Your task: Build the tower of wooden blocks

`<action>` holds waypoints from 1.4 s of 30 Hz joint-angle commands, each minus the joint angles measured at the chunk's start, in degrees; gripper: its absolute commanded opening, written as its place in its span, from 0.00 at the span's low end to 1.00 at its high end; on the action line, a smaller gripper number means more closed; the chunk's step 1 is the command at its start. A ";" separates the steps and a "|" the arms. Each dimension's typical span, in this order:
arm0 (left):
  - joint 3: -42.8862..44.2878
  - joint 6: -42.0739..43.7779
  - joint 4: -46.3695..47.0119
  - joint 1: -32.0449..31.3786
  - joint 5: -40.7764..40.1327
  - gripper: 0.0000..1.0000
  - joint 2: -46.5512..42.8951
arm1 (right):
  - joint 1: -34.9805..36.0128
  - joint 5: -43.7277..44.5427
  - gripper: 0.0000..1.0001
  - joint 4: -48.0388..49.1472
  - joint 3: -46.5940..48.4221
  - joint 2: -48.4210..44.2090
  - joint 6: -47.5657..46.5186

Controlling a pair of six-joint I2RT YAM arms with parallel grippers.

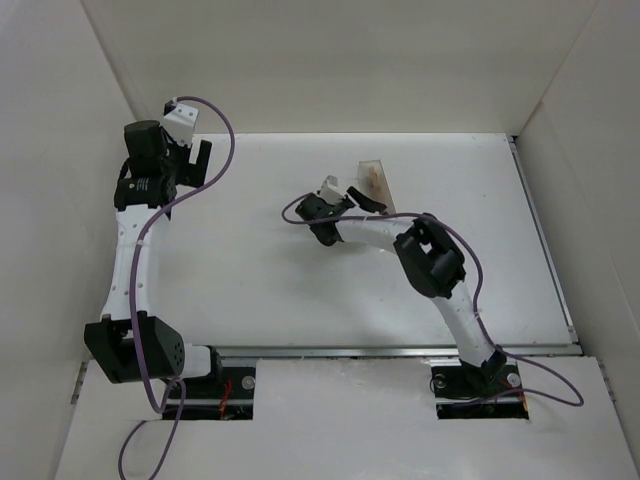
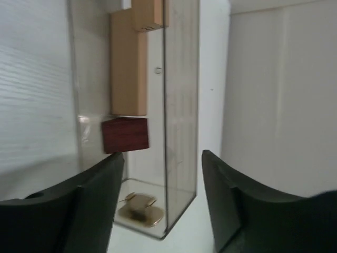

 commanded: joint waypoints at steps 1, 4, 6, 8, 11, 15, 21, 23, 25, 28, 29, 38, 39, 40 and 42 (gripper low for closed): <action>-0.53 0.24 1.89 -0.29 -0.53 1.00 -2.28 | 1.21 -2.43 0.67 -3.37 5.33 -0.19 3.98; -0.53 0.24 1.89 -0.29 -0.53 1.00 -2.28 | 1.21 -7.35 0.76 -5.85 8.15 -2.65 6.81; -0.53 0.24 1.89 -0.29 -0.53 1.00 -2.28 | 1.21 -9.81 0.82 -6.65 10.09 -4.75 7.51; -0.53 0.24 1.89 -0.29 -0.53 1.00 -2.28 | 0.43 -14.99 0.90 -7.26 10.62 -6.42 8.04; -0.53 0.24 1.89 -0.29 0.00 1.00 -2.28 | -1.94 -26.49 0.98 -10.93 11.32 -8.98 10.05; -0.53 0.24 1.89 -0.29 0.00 1.00 -2.28 | -7.91 -39.78 0.99 -11.74 10.19 -10.83 11.81; -1.05 0.24 1.89 -0.29 0.61 1.00 -2.28 | -13.90 -55.06 0.99 -9.81 6.85 -13.81 11.91; -1.05 0.24 1.89 -0.29 0.62 1.00 -2.28 | -14.43 -56.84 0.99 -7.80 4.92 -14.34 11.90; -1.05 0.24 1.89 -0.29 1.14 1.00 -2.28 | -14.96 -58.25 0.99 -6.56 3.77 -14.34 11.90; -1.05 0.24 1.36 -0.29 1.14 1.00 -2.28 | -15.49 -60.10 0.99 -5.33 2.19 -14.34 11.90; -1.05 0.24 1.36 -0.29 1.14 1.00 -2.28 | -15.49 -60.62 0.97 -4.81 1.66 -13.73 11.90; -1.05 0.24 1.36 -0.29 1.14 1.00 -2.28 | -16.63 -55.38 0.33 -4.80 2.01 -12.50 12.52; -1.05 0.24 1.36 -0.29 1.14 1.00 -2.28 | -16.11 -53.27 0.24 -5.41 2.01 -12.50 12.52; -1.05 0.24 1.36 -0.29 1.14 1.00 -2.28 | -14.80 -50.81 0.12 -5.41 2.53 -12.50 12.52; -1.05 0.24 1.36 -0.29 1.14 1.00 -2.28 | -12.69 -42.23 0.06 -6.03 2.54 -11.97 12.00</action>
